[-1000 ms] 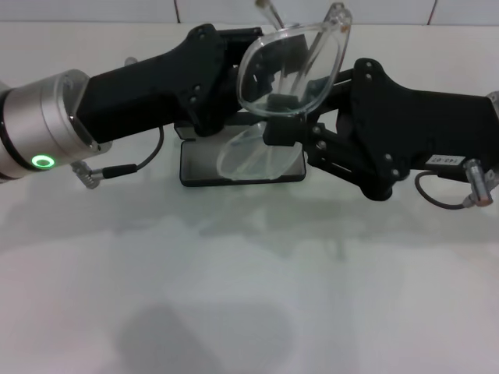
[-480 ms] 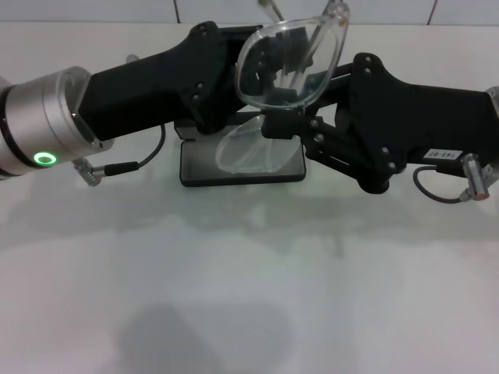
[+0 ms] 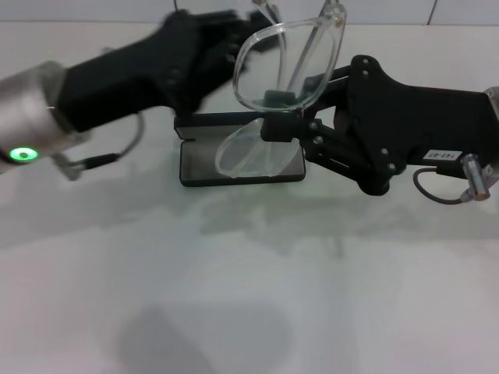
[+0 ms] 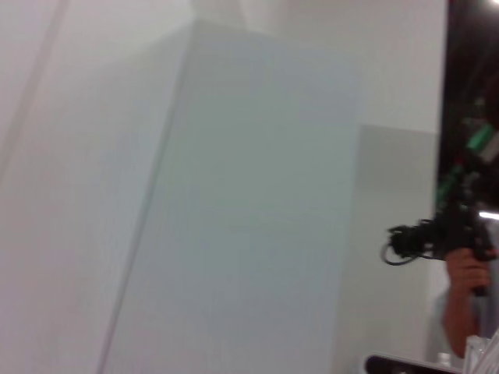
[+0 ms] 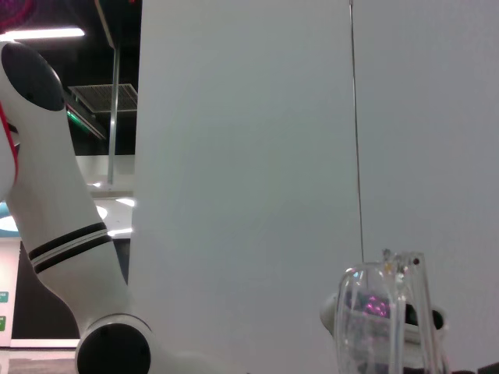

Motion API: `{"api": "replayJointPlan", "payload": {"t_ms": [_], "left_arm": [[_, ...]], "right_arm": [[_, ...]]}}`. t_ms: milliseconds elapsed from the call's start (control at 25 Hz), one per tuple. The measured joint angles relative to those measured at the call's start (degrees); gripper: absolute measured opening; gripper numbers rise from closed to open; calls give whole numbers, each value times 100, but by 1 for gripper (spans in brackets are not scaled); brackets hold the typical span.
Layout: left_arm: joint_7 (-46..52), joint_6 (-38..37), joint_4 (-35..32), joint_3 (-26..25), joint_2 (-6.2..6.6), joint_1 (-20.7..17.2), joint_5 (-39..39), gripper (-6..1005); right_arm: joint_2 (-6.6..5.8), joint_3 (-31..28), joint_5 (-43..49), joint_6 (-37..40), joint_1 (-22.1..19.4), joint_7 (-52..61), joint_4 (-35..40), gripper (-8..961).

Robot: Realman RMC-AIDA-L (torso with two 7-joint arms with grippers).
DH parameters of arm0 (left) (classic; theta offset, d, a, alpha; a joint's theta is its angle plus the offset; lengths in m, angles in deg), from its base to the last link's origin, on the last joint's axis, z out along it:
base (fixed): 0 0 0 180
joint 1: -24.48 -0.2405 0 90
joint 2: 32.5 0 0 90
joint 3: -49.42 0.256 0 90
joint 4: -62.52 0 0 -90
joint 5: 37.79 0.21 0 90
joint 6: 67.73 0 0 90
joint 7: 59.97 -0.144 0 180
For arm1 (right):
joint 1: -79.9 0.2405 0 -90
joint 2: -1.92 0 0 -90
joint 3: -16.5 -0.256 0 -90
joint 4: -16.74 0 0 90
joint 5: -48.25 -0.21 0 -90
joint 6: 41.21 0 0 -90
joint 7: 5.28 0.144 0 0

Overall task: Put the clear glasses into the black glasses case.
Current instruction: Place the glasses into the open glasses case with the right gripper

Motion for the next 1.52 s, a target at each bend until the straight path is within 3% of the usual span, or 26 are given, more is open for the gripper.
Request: {"api": "replayJointPlan", "payload": {"t_ms": [200,320,440,600,760,1000,1240,1520], "left_arm": [[34,26,-10,-341,217,-303,306,110],[66,29,-173,-442,346,-578,705,110],[69,30,-534,-461,403,-890,1228,109],[71,31,-1050,-475,294,-1177,1935,109],[44,37,-1116,-538,175,-1253,2179,109],[12,38,-1106,-545,109,-1261,2277,109],[13,37,-1106,-545,100,-1270,2353,110],[17,29,-1109,-541,94,-1293,2367,110]], "right_arm": [[-68,-339,421,-181,17,460,70,100],[-140,-745,1267,-429,143,1265,379,100],[-220,-1051,2677,-759,503,2360,889,100],[-250,-1169,4403,-839,1182,3513,1299,100],[-251,-1176,5867,-741,2109,4551,1181,100],[-67,-1175,7476,-611,3246,4999,449,100],[48,-1015,8051,-763,3957,5021,-198,99],[62,-382,7756,-1430,4026,5052,-453,99]]}}
